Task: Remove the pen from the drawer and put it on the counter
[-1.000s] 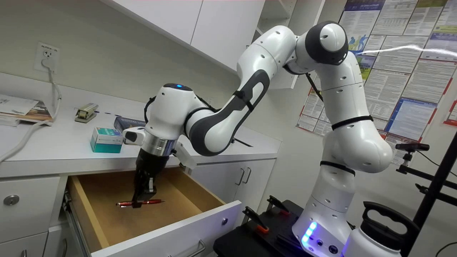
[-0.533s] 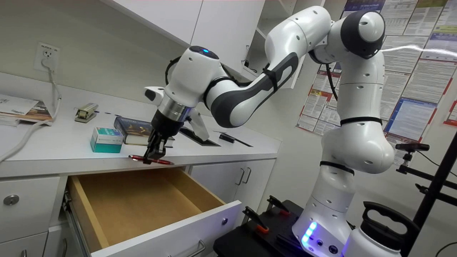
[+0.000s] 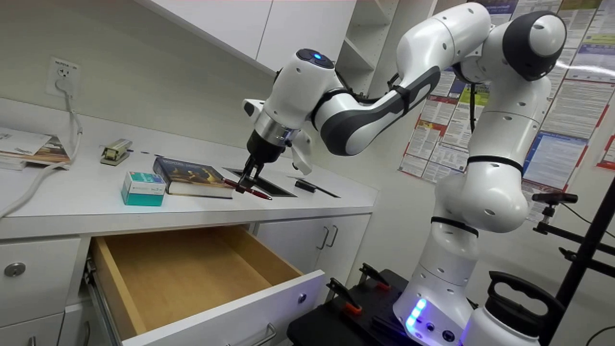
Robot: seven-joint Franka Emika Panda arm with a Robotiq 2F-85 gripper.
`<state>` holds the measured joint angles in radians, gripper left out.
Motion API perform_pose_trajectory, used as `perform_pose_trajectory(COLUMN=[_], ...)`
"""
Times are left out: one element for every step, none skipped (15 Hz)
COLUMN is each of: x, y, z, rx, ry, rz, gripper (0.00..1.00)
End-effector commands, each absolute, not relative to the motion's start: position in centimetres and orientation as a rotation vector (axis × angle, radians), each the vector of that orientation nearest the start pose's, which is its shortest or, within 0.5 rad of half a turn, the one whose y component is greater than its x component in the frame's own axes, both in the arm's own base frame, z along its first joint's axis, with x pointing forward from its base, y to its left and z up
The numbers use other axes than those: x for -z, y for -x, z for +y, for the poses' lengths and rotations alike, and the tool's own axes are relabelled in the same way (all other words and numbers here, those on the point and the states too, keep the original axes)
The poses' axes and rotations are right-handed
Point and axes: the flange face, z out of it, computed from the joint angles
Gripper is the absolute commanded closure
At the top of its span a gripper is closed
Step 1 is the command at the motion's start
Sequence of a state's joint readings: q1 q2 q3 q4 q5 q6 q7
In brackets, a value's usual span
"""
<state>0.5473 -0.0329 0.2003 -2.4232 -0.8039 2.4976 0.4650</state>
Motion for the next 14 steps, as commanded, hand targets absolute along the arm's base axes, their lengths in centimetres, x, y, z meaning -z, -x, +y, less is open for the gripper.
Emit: perform_pose_trajectory(x=[-32.9, -32.9, -33.1, -33.8, -34.7, -35.5, -36.3, -37.0, -37.7, -38.4, -39.1, -39.6, -40.0, -40.3], y=[-35.7, -35.6, -36.3, -36.9, -37.7, -38.6, -39.5, -40.2, -41.1, -41.9, -42.7, -43.5, -44.3, -45.0], z=[33.6, 33.6, 33.5, 33.0, 31.8, 30.6, 29.0, 27.8, 26.1, 24.7, 23.1, 21.5, 19.9, 18.6], rx=[0.656, 0.656, 0.708, 0.751, 0.764, 0.776, 0.796, 0.817, 0.839, 0.862, 0.887, 0.903, 0.916, 0.930], ry=[3.094, 3.098, 3.125, 3.153, 3.178, 3.208, 3.232, 3.256, 3.278, 3.296, 3.313, 3.322, 3.328, 3.334], rz=[-1.515, -1.508, -1.416, -1.288, -1.179, -1.083, -0.988, -0.900, -0.809, -0.720, -0.622, -0.526, -0.430, -0.327], gripper=[0.84, 0.96, 0.96, 0.96, 0.96, 0.96, 0.96, 0.96, 0.96, 0.96, 0.96, 0.96, 0.96, 0.96])
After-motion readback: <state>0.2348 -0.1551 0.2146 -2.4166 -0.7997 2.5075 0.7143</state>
